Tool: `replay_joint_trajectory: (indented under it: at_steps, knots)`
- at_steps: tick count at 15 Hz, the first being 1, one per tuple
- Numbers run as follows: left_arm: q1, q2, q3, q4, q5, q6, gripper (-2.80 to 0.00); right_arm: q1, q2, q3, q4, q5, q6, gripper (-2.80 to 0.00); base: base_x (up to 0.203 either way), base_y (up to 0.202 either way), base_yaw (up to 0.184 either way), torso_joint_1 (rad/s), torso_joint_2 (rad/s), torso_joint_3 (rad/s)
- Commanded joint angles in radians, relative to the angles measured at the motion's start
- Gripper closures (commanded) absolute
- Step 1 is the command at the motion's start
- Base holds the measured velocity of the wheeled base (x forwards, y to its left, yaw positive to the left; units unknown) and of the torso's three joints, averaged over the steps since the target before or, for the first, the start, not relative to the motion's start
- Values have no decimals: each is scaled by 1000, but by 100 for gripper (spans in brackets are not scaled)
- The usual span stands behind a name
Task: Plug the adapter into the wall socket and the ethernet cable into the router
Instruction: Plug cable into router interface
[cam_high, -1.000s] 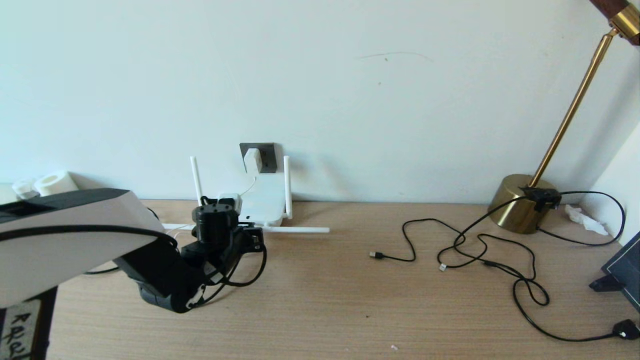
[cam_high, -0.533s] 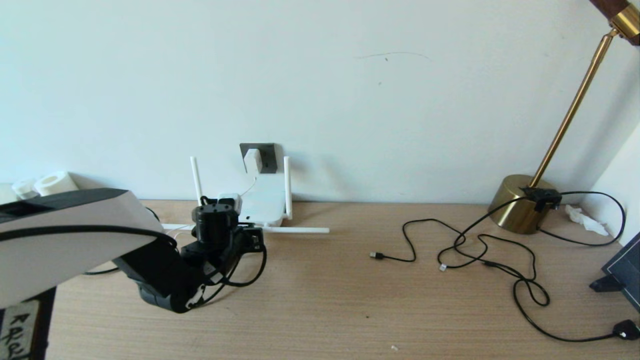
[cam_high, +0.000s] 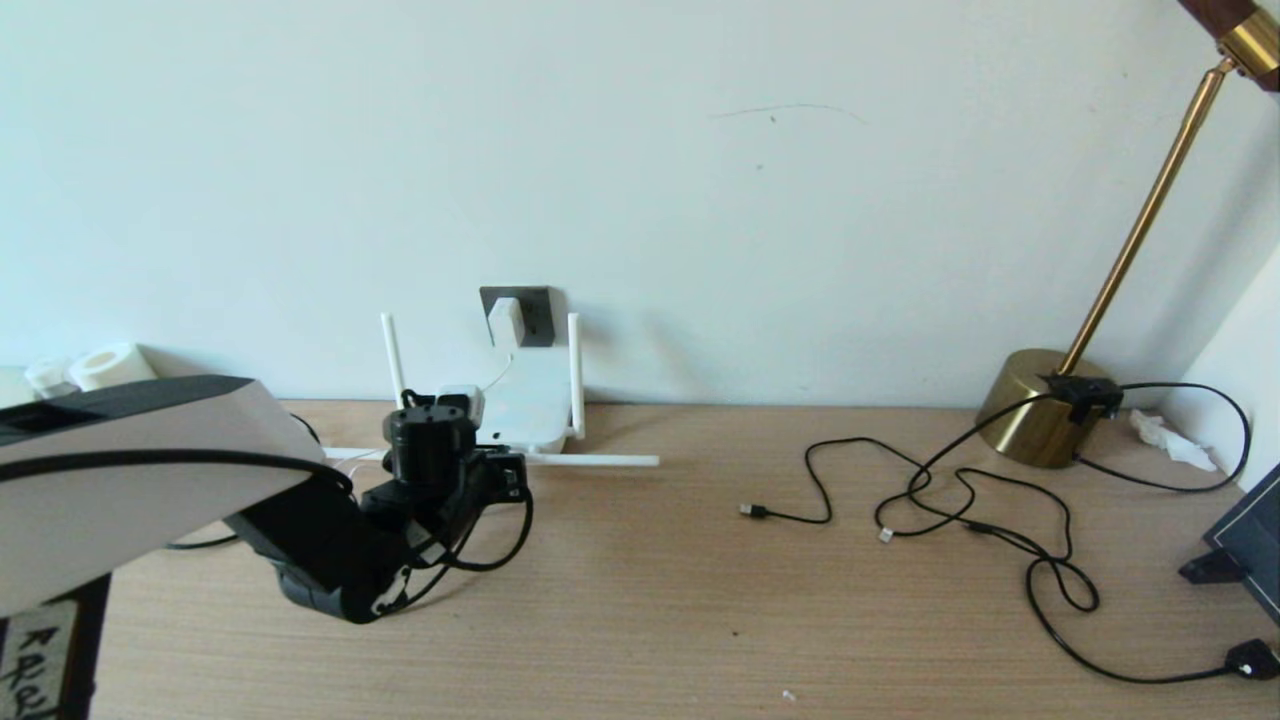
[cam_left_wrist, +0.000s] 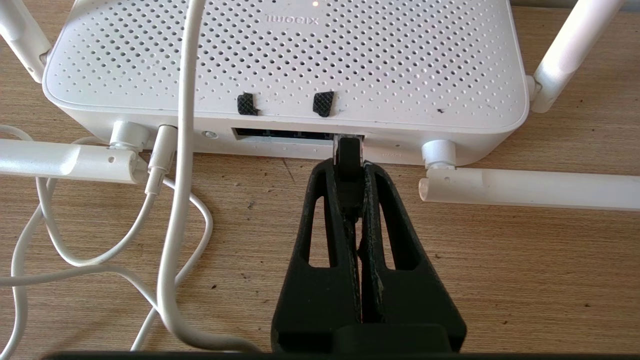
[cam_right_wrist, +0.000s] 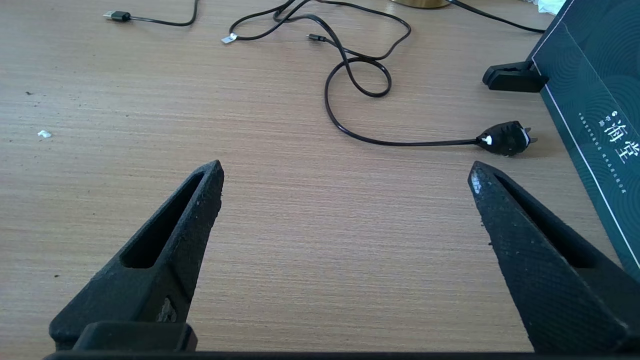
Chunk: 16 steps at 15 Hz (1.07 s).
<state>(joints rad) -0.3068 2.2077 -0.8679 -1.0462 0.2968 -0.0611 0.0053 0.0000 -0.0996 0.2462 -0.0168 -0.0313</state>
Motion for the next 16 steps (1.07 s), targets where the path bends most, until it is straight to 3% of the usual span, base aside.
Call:
replay_joint_trajectory:
  at_steps: [1, 16]
  knots:
    - [3, 4, 0, -8, 2, -2, 0, 1, 2, 0, 2, 0, -1, -280, 0, 0, 0, 0, 0, 0]
    - [14, 10, -5, -8, -10, 6, 0, 1, 1, 0, 2, 0, -1, -280, 0, 0, 0, 0, 0, 0]
